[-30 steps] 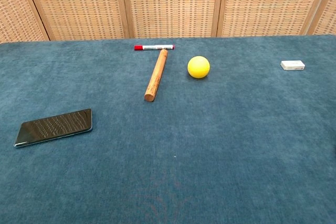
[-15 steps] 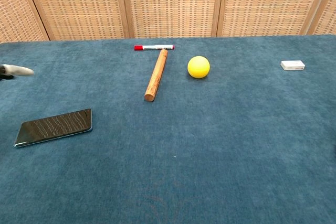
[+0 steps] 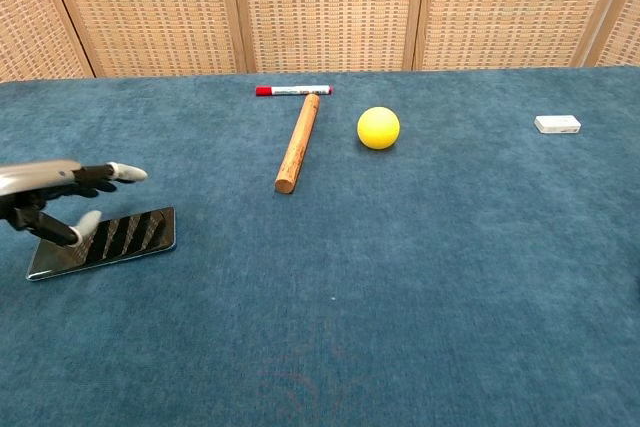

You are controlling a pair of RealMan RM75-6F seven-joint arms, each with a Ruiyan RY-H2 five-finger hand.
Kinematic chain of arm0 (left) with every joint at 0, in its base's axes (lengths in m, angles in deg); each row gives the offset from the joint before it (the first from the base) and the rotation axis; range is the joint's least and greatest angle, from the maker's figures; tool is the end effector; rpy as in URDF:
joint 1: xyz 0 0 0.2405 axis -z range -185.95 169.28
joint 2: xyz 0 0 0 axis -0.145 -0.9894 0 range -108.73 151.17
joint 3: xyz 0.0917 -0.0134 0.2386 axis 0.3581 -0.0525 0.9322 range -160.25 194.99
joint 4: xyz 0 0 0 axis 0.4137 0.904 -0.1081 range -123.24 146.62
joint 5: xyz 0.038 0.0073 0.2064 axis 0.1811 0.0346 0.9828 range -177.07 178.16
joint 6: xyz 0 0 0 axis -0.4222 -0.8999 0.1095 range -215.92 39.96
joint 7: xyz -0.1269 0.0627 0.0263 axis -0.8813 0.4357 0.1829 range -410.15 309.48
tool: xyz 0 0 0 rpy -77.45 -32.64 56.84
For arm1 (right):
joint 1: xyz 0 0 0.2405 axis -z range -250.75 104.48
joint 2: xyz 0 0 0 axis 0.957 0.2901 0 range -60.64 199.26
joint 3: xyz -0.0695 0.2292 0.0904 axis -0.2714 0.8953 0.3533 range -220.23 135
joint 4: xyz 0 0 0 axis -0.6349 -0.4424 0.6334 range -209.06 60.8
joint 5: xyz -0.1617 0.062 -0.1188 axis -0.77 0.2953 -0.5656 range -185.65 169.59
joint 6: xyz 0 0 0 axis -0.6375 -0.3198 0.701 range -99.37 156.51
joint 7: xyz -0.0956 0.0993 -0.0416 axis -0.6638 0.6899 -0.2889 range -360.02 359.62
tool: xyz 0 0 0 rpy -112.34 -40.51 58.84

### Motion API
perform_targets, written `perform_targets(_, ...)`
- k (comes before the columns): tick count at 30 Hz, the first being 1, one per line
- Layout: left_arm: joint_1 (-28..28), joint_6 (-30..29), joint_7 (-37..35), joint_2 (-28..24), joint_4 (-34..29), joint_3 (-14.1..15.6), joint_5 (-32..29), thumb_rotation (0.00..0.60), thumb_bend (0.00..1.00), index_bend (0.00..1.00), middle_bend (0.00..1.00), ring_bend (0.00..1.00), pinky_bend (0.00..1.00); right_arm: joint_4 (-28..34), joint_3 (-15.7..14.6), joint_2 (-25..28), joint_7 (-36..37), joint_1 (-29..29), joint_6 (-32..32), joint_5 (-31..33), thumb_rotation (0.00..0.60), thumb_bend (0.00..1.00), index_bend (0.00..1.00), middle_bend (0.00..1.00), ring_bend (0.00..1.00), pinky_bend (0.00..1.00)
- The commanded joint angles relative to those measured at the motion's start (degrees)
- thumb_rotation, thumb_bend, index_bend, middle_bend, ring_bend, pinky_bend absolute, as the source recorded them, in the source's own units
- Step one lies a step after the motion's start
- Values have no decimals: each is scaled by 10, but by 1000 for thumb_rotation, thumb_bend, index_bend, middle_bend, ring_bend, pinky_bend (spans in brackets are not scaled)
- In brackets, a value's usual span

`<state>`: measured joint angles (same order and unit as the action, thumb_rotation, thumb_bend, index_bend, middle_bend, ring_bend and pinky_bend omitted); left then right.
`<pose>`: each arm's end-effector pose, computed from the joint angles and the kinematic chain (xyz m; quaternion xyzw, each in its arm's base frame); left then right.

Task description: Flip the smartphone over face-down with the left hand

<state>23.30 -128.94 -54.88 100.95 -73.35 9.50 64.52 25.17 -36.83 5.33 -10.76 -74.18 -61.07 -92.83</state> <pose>-0.2509 0.3037 0.0038 -0.6550 -0.5953 -0.2987 0.3568 -0.2934 -0.1692 0.1684 0.5636 -0.3567 0.3816 0.6400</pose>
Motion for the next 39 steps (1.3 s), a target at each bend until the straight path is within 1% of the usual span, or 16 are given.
perform_targets(1,11,11,-7,24,15,-1,-9,600,696,0,0,0,0,-1,0,-1,0,-1,2,2,600,0,0,0,0,0)
perform_targets(6,20,19,-1,46,22,3,-15,600,695,0,0,0,0,-3,0,-2,-1,-2,5,5,600,0,0,0,0,0)
perform_targets(11,25,11,9,57,9,9,-9,600,695,0,0,0,0,-4,1,-1,4,-2,5,9,600,0,0,0,0,0)
perform_targets(18,20,-10,24,46,-37,28,24,600,682,0,0,0,0,-4,1,0,8,-2,6,10,600,0,0,0,0,0)
perform_targets(23,16,-20,33,27,-82,43,43,600,662,0,0,0,0,-4,0,0,7,-2,6,9,600,0,0,0,0,0)
perform_targets(24,16,-20,36,21,-92,46,47,600,636,0,0,0,0,-4,0,0,6,-2,6,9,600,0,0,0,0,0)
perform_targets(26,15,-26,41,13,-104,49,55,600,526,0,0,0,0,-4,0,0,6,-2,6,9,600,0,0,0,0,0)
perform_targets(28,7,-58,49,9,-111,49,77,600,289,0,0,0,0,-4,-1,0,6,-2,6,9,600,0,0,0,0,0)
perform_targets(29,3,-76,52,9,-111,48,91,600,214,0,0,0,0,-4,-1,0,6,-2,6,9,600,0,0,0,0,0)
perform_targets(30,-6,-108,56,10,-107,49,117,600,124,0,0,0,0,-4,-1,0,7,-2,6,9,600,0,0,0,0,0)
perform_targets(31,-13,-131,62,11,-101,50,134,600,66,0,0,0,0,-3,-1,0,7,-2,6,9,600,0,0,0,0,0)
perform_targets(32,-23,-164,74,13,-89,54,158,600,43,0,0,0,0,-3,-1,0,8,-2,6,9,600,0,0,0,0,0)
perform_targets(33,-30,-183,82,14,-81,58,169,600,29,0,0,0,0,-3,-1,1,8,-2,6,9,600,0,0,0,0,0)
perform_targets(34,-40,-205,96,15,-68,63,179,600,36,0,0,0,1,-2,-1,1,9,-2,7,8,600,0,0,0,0,0)
perform_targets(37,-60,-237,104,23,-46,69,181,600,78,20,0,0,30,-1,-2,1,9,-2,7,6,600,0,0,0,0,0)
perform_targets(39,-72,-252,97,32,-24,70,176,600,107,70,0,0,59,0,-4,1,9,-2,6,3,600,0,0,0,0,0)
